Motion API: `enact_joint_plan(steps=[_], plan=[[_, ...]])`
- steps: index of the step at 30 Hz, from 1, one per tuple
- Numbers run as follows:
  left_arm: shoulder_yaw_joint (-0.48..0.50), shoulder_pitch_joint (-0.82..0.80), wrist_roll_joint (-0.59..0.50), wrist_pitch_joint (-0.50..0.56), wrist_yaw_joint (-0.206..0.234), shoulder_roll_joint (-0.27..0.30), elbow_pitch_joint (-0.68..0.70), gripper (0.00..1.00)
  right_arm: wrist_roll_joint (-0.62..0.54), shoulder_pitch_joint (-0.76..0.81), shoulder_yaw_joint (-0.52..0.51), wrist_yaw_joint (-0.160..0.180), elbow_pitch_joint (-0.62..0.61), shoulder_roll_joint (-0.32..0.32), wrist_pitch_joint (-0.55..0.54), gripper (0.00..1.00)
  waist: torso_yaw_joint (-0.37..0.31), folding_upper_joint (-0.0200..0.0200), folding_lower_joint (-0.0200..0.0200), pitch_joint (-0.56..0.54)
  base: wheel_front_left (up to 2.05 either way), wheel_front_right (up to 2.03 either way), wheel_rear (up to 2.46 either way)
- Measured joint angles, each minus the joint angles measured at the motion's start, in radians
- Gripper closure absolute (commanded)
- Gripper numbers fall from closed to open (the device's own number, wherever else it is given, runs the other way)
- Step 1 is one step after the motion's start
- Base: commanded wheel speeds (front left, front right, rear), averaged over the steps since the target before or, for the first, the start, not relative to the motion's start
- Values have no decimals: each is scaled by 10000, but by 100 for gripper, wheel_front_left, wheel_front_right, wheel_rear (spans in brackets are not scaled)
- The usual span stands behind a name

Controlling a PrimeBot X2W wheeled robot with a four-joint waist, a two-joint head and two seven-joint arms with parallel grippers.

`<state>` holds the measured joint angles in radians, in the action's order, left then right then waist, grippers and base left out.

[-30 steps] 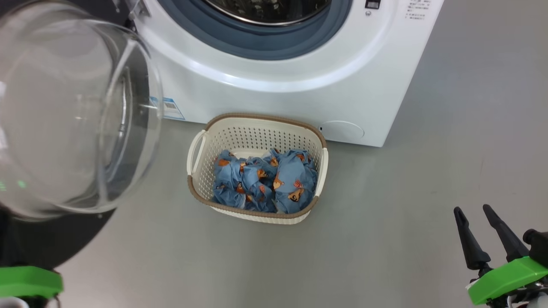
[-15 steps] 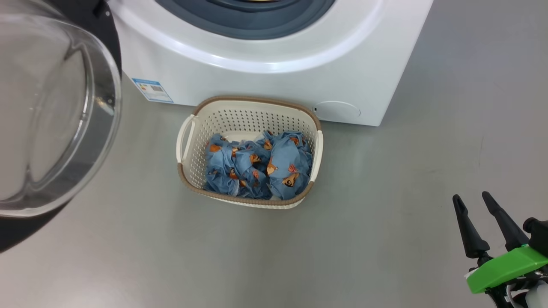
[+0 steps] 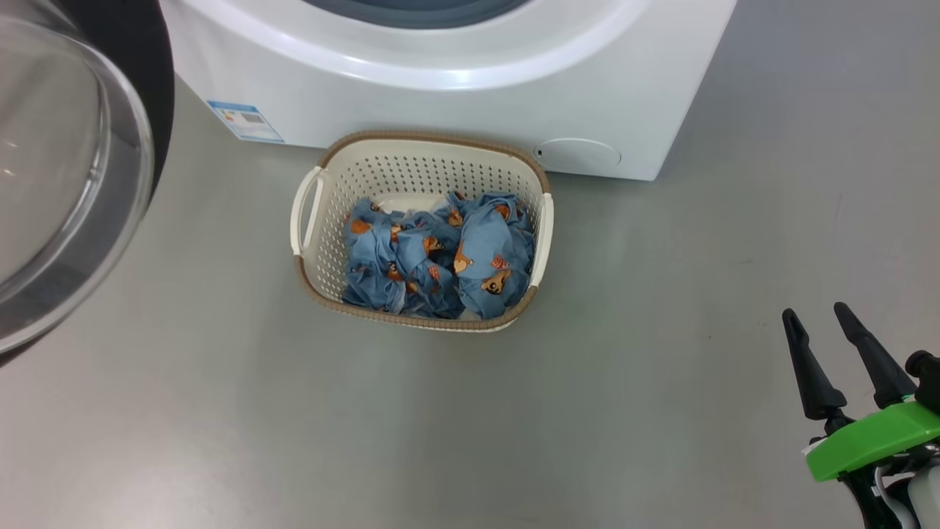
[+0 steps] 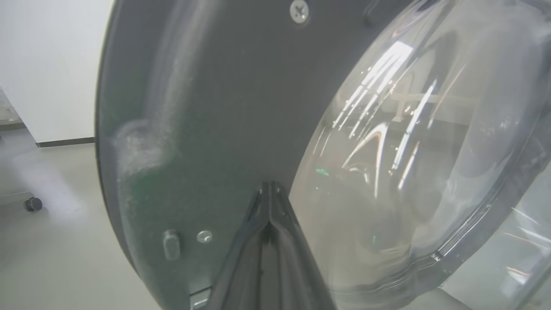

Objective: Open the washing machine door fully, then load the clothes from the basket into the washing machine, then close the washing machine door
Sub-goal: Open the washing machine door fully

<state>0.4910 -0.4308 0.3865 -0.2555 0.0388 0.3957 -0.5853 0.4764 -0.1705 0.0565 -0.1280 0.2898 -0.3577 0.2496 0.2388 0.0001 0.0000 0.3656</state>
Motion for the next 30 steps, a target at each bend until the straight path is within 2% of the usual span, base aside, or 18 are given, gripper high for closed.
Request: enact_joint_plan(steps=[10, 18, 25, 30], plan=[[782, -1347, -671, -2, -364, 673, -1578, 100, -2, -418, 8, 0, -79, -140, 0, 0, -29, 0, 0, 424, 0, 0, 0], [1074, -2008, -1147, -12, -502, 957, -2355, 100, -13, -581, 4, 0, -146, -199, 0, 0, -105, 0, 0, 679, 0, 0, 0], [1338, -2205, -1361, -12, -802, 794, -2545, 100, -13, -601, -12, 0, -138, -201, 0, 0, -124, 0, 0, 542, 0, 0, 0], [1509, -2025, -1434, -12, -1174, 0, -2123, 100, -13, -545, -17, 0, -94, -119, 0, 0, -89, 0, 0, 119, 0, 0, 0]])
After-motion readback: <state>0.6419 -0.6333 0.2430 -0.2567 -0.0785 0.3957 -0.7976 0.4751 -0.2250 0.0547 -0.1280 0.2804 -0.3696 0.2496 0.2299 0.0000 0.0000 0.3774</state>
